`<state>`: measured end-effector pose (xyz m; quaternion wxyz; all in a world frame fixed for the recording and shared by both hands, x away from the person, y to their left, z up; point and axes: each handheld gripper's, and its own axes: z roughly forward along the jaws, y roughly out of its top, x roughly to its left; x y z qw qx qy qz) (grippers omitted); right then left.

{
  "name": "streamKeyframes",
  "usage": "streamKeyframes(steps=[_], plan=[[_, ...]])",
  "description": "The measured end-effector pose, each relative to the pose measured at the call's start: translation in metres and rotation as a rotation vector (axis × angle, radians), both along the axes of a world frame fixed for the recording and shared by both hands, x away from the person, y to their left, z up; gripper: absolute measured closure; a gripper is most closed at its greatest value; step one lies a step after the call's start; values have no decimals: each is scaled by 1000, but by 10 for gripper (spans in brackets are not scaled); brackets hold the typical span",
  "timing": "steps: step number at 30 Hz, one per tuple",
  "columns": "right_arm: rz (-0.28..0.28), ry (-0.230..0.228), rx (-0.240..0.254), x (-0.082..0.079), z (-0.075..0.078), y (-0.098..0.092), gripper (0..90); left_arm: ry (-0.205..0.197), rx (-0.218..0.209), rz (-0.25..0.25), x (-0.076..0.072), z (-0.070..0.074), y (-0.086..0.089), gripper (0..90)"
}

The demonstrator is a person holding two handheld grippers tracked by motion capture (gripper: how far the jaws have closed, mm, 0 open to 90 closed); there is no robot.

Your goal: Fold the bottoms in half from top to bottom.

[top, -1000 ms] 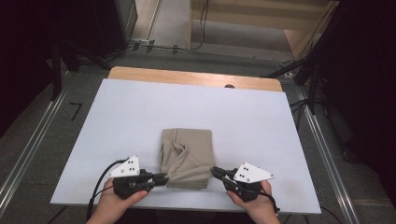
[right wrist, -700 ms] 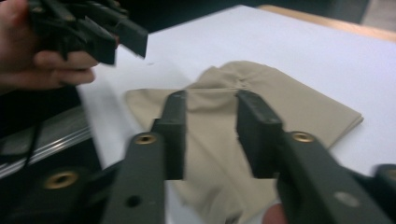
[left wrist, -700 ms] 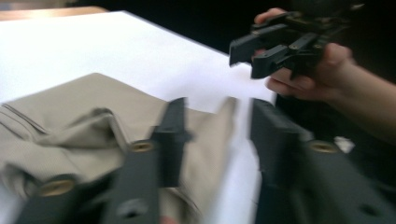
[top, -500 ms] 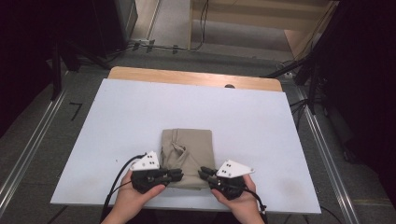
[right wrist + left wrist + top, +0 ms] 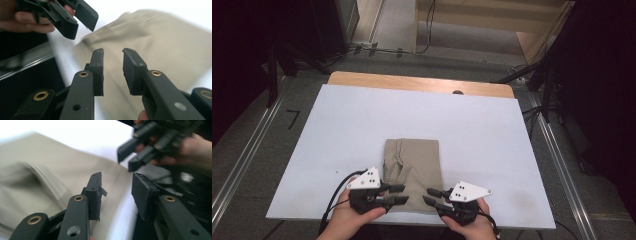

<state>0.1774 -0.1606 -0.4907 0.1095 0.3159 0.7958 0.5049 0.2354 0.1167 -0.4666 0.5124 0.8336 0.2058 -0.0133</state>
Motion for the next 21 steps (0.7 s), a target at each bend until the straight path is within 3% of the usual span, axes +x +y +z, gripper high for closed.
streamKeyframes(steps=[2, 5, 7, 8, 11, 13, 15, 16, 19, 21], plan=[[-61, 12, -10, 11, -7, 3, 706, 27, 6, 28, 18, -5, -12, 612], [-77, 40, -62, 17, -21, 11, 724, 30, 80, 73, 39, -20, -26, 629], [-64, 26, -104, 11, -27, 17, 723, 38, 116, 114, 46, -28, -24, 648], [-58, 18, -104, 7, -27, 17, 723, 42, 128, 130, 47, -31, -19, 654], [-17, 55, -87, 1, -26, 11, 724, 56, 186, 196, 45, -40, -1, 703], [28, 39, -120, -4, -25, 8, 712, 110, 160, 198, 48, -42, 8, 703], [58, 43, -105, -1, -23, 5, 667, 88, 184, 208, 49, -39, 11, 697], [55, 43, -93, 2, -21, 4, 634, 83, 176, 208, 51, -37, 12, 674], [-22, 0, -76, 18, -7, -4, 541, 76, 132, 206, 58, -30, 14, 584], [-58, 0, -44, 32, 1, -12, 504, 65, 111, 208, 66, -24, 15, 524]])
